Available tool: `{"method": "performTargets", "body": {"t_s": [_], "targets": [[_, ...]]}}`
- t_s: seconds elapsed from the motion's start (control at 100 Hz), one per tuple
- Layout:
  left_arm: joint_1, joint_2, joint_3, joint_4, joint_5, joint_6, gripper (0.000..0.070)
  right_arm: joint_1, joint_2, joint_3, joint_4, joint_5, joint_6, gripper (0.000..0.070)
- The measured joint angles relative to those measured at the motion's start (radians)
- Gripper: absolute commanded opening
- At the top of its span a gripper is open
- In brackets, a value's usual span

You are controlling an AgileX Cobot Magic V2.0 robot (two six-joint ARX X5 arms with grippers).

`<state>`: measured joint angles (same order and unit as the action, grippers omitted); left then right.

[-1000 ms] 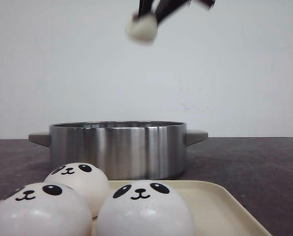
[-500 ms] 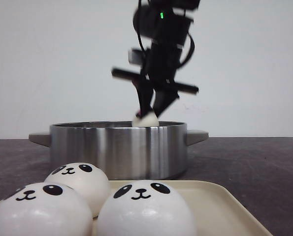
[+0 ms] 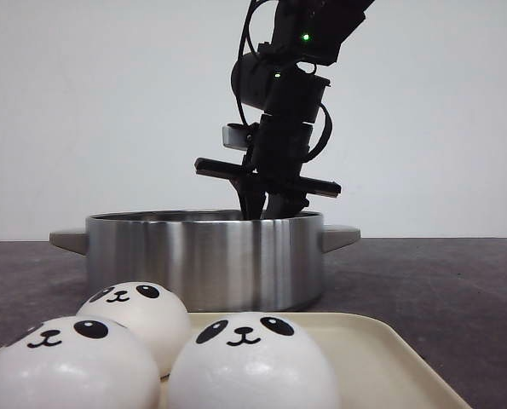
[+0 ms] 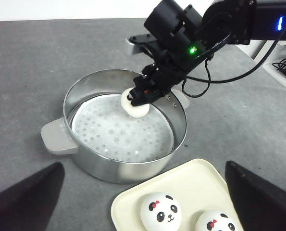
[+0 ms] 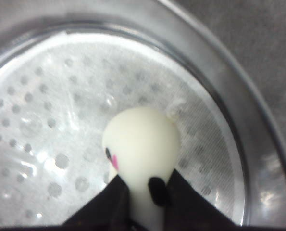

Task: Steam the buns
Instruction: 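Carry the bun with the right gripper into the pot and open, then raise the open right gripper out of the pot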

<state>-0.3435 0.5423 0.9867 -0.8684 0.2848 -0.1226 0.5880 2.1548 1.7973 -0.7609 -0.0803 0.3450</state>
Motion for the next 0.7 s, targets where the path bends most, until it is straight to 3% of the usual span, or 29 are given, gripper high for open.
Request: {"method": "performTargets", "body": {"t_s": [0.11, 0.26, 0.42, 0.7], "targets": [[0.000, 0.000, 0.000, -0.010, 0.000, 0.000, 0.0700, 0.000, 0.000, 0.000, -0.008, 0.000, 0.019, 0.0341], [0.000, 0.000, 0.000, -0.014, 0.000, 0.000, 0.0700, 0.000, 0.000, 0.000, -0.013, 0.001, 0.047, 0.0358], [0.000, 0.000, 0.000, -0.014, 0.000, 0.000, 0.0700, 0.000, 0.000, 0.001, -0.010, 0.000, 0.085, 0.0485], [0.000, 0.000, 0.000, -0.015, 0.000, 0.000, 0.0700, 0.003, 0.000, 0.002, 0.008, -0.003, 0.128, 0.0492]]}}
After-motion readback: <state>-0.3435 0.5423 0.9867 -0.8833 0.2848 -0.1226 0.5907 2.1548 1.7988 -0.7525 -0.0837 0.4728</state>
